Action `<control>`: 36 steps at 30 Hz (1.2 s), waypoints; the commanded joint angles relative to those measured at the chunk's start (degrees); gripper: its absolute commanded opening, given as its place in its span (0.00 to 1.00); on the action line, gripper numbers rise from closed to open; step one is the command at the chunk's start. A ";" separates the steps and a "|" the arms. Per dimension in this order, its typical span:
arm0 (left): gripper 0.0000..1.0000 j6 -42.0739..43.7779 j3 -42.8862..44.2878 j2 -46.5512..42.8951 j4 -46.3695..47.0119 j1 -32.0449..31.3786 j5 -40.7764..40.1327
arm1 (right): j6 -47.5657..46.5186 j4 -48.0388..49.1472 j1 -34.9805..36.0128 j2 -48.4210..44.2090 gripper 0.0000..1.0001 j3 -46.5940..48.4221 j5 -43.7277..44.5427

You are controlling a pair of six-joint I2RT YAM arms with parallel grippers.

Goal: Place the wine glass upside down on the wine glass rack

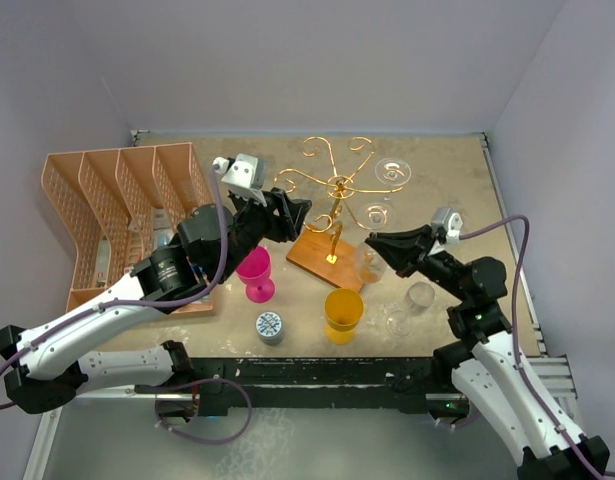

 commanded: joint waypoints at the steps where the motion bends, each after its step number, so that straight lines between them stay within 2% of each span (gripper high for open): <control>1: 0.54 0.58 0.36 -0.14 0.67 -0.23 -0.90 | 1.58 4.72 0.07 -1.20 0.00 -0.18 5.56; 5: 0.54 0.64 0.48 -0.25 0.59 -0.24 -0.93 | 1.57 3.45 0.07 1.18 0.00 0.53 6.88; 7: 0.54 0.69 0.45 -0.18 0.63 -0.23 -0.93 | 1.43 3.14 0.07 2.33 0.05 0.75 6.40; 16: 0.54 0.91 0.69 -0.29 0.50 -0.21 -1.07 | 0.87 1.24 0.07 2.85 0.44 1.25 5.51; 20: 0.54 1.09 0.86 -0.26 0.32 -0.24 -1.03 | 0.77 -3.88 0.07 2.28 0.61 3.09 5.75; 30: 0.55 1.25 1.19 -0.62 -0.22 -0.24 -0.94 | 1.95 -24.06 0.07 -2.20 0.73 9.57 13.71; 36: 0.57 0.85 1.54 -1.54 -4.05 -0.22 -2.15 | 2.91 -31.75 0.08 -5.41 0.74 14.53 19.62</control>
